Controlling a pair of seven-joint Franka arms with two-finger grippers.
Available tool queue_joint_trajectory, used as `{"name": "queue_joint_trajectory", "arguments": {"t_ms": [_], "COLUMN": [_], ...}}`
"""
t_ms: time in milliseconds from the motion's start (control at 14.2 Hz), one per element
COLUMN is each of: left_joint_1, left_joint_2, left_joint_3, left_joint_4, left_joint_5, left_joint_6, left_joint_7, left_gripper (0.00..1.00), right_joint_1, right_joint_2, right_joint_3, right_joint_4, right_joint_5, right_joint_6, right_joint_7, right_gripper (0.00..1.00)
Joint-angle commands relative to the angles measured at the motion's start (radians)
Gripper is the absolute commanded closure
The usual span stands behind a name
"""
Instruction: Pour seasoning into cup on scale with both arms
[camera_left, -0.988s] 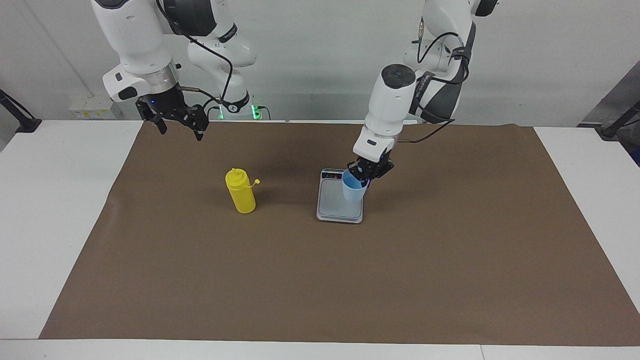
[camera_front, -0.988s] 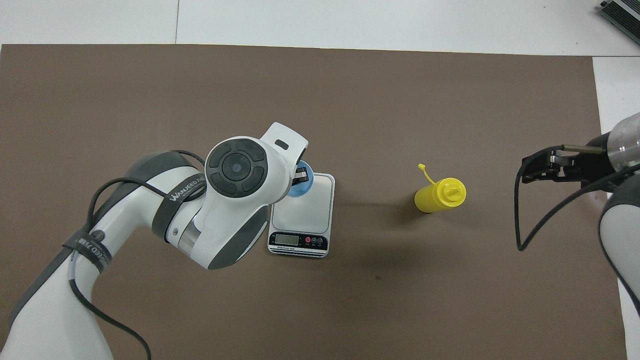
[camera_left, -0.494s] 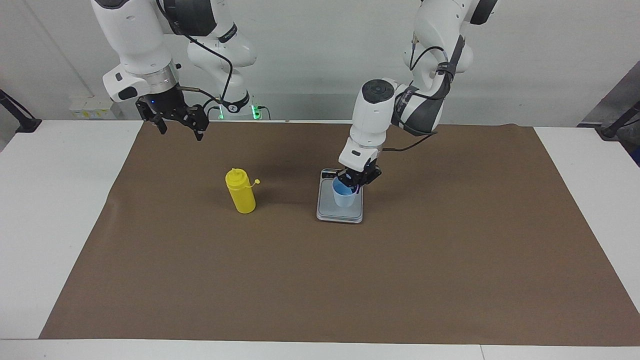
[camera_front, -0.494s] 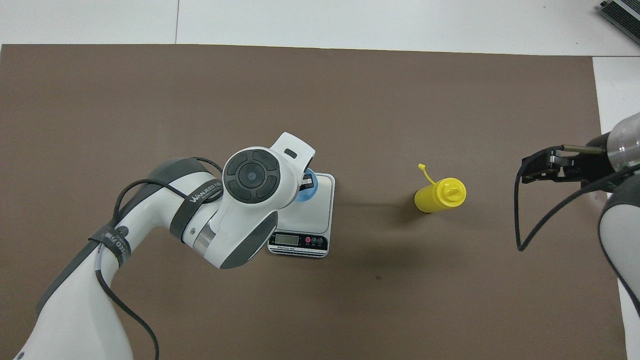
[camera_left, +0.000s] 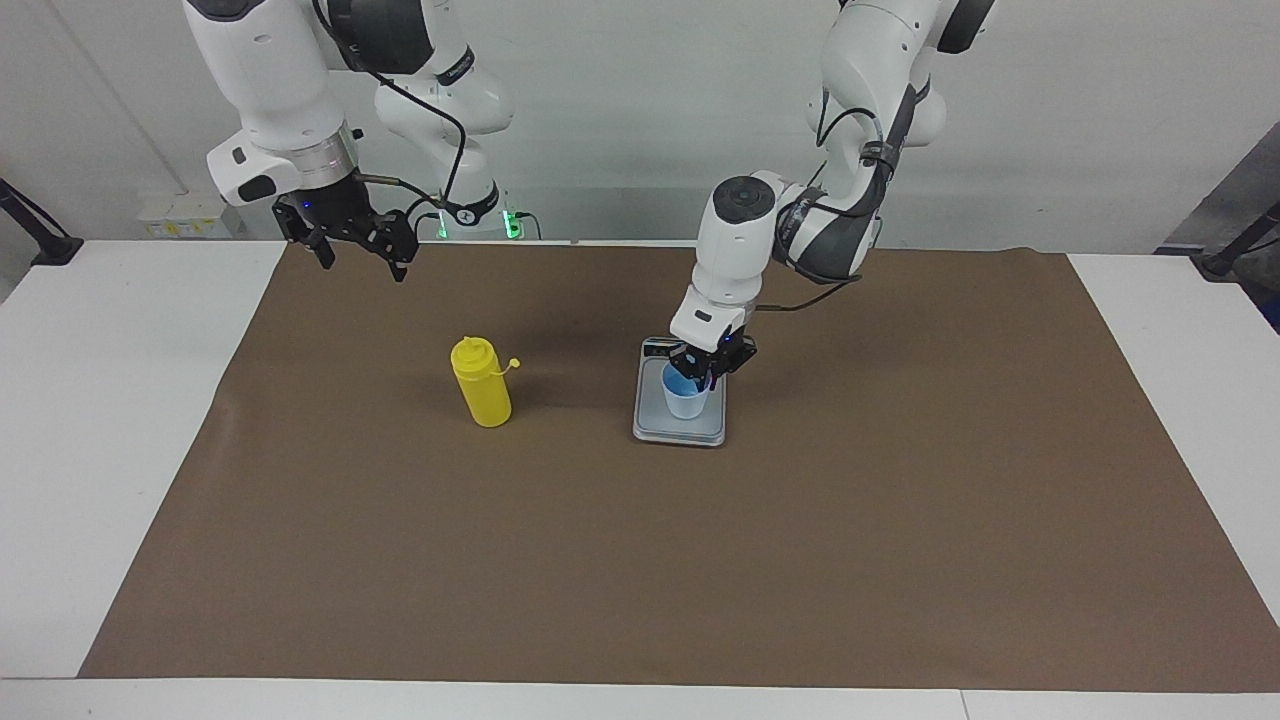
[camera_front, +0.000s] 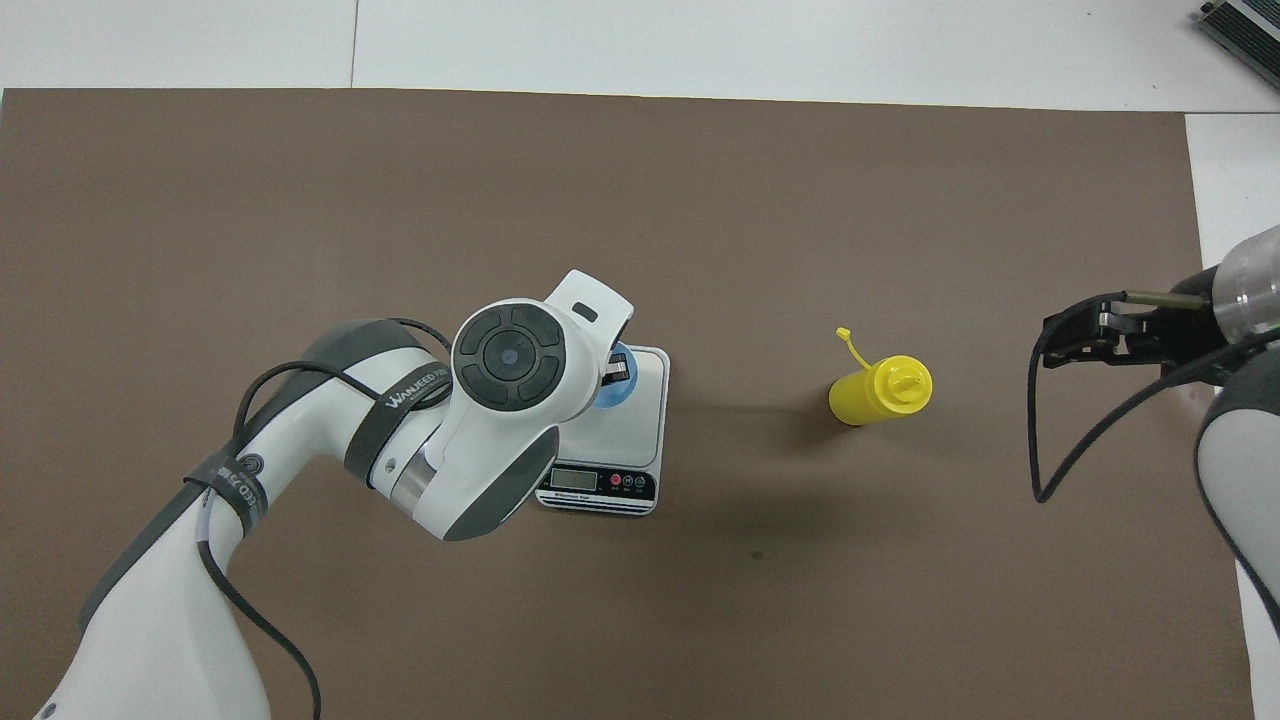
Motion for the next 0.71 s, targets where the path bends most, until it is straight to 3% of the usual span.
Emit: {"name": "queue_joint_trajectory", "arguments": {"t_ms": [0,635], "left_joint_1": [-0.004,0.197], "left_joint_2": [-0.018,-0.213], "left_joint_3": [0.018,0.021], "left_joint_4": [0.003,0.045], "left_joint_5": [0.026,0.014], "left_joint_6": [0.001,-0.203], "left_joint_7": [-0.019,0.255], "left_gripper": [0.00,0.00], "right_joint_1": [-0.012,-0.027], "right_joint_2": [-0.029,-0.027], "right_joint_3": [0.003,0.003], "right_joint_4": [-0.030,-0.024], "right_joint_5": [0.013,0.013], "right_joint_6": [-0.004,0.001], "right_joint_7": [-0.023,-0.030], "right_gripper": [0.00,0.00]}}
